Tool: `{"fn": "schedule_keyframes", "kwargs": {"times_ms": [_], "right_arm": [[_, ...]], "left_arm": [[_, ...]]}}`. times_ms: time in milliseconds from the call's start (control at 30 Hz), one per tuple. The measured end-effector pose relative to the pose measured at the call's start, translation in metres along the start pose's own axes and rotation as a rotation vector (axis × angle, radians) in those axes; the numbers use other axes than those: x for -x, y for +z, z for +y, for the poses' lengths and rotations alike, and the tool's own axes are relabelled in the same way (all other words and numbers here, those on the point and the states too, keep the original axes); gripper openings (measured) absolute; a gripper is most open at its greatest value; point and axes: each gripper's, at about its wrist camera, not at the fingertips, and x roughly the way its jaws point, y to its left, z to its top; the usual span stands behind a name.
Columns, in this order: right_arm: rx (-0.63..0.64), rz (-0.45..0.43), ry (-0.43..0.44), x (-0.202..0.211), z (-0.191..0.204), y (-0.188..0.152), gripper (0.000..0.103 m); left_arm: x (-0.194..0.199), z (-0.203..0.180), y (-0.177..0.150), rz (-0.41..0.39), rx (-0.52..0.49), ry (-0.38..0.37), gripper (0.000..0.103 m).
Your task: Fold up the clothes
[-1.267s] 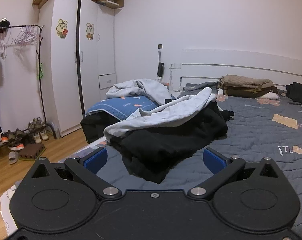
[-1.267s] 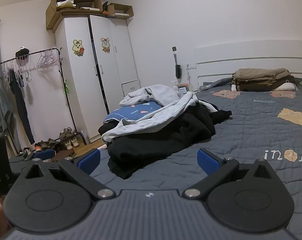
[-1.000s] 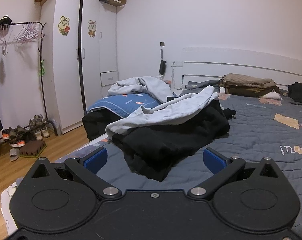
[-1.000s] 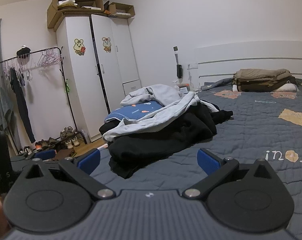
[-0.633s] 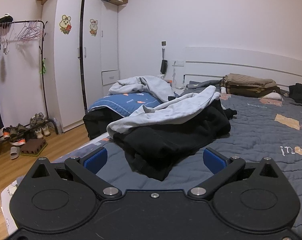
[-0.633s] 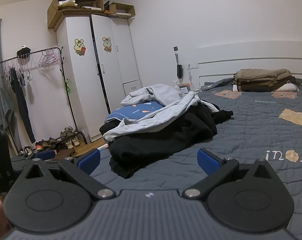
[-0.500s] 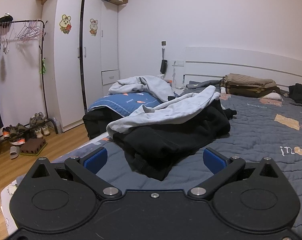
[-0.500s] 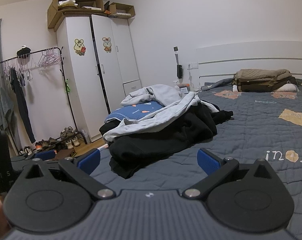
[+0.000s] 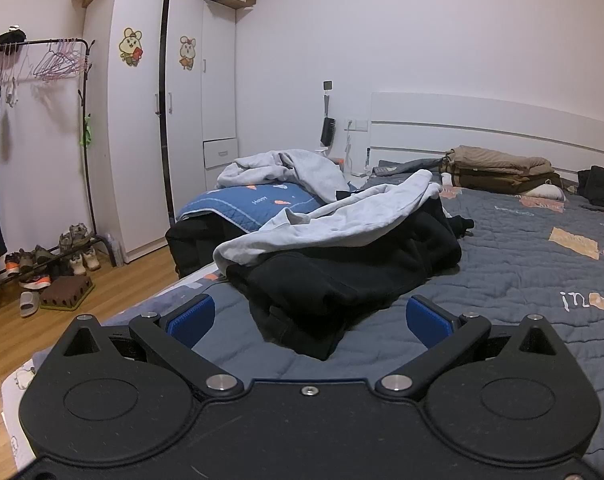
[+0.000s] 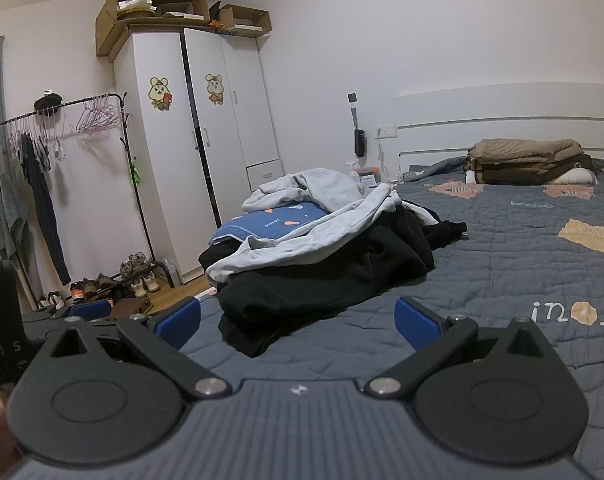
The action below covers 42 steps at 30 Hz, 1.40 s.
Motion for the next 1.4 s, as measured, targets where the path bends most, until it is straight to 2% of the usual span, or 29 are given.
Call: {"fn": "schedule_keyframes", "kwargs": {"times_ms": [533,933,1133,1267,1400], "right_arm": [[-0.008,-0.002,0.006,0.0,0.0,0.002,0.103],[-0.072,0.006,-0.003,-0.011,-0.006,0.015,0.103],[-0.16,0.029,0.008,-0.049,-0.013,0.023,0.103],[-0.227,0.064,0.026,-0.088,-0.016,0.026,0.103],[-0.351,0.093,0.036,-0.139,-0.026,0.027,0.103]], "left_arm": [[-0.001,0.001,0.002,-0.013,-0.003,0.001,0.103],[-0.01,0.016,0.013,-0.02,0.055,0.02,0.103],[-0.022,0.036,0.021,-0.024,0.094,-0.007,0.103],[-0.035,0.057,0.023,-0.012,0.146,-0.036,0.103],[-0.053,0.076,0.021,0.031,0.229,-0.065,0.101]]}}
